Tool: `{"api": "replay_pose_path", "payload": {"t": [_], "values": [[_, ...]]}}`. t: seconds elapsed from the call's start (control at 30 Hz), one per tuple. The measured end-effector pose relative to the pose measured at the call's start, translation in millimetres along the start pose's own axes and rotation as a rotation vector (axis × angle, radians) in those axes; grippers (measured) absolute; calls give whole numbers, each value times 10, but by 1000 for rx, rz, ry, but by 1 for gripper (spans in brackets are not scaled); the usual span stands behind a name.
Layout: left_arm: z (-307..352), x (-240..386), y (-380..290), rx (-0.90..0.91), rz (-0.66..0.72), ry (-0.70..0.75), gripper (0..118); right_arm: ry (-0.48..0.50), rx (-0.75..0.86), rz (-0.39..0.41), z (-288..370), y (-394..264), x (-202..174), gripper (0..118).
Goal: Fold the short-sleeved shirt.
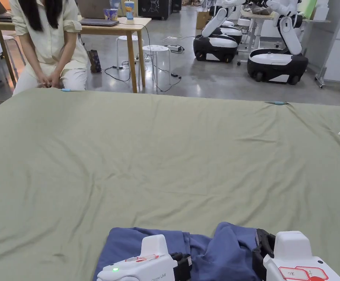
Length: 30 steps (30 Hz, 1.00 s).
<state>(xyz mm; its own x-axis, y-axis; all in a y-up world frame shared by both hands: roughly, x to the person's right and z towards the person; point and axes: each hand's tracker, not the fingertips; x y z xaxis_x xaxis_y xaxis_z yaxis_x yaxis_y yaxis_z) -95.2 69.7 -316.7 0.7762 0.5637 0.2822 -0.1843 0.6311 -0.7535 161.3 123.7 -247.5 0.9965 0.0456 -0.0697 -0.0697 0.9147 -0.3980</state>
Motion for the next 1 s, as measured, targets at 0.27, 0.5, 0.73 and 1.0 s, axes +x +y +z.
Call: {"api": "replay_pose_path", "payload": {"t": [0.27, 0.5, 0.73, 1.0], "values": [[916, -692, 289, 175, 27, 104, 111, 21, 4, 8, -16, 44, -169, 0], [1118, -1667, 199, 215, 411, 109, 117, 51, 1, 22, -54, 94, -337, 0], [627, -1692, 89, 169, 737, -334, 107, 34, 1, 20, -99, 130, -232, 0], [546, -1315, 22, 185, 676, -92, 9, 14, -4, 12, -15, 167, -143, 0]]}}
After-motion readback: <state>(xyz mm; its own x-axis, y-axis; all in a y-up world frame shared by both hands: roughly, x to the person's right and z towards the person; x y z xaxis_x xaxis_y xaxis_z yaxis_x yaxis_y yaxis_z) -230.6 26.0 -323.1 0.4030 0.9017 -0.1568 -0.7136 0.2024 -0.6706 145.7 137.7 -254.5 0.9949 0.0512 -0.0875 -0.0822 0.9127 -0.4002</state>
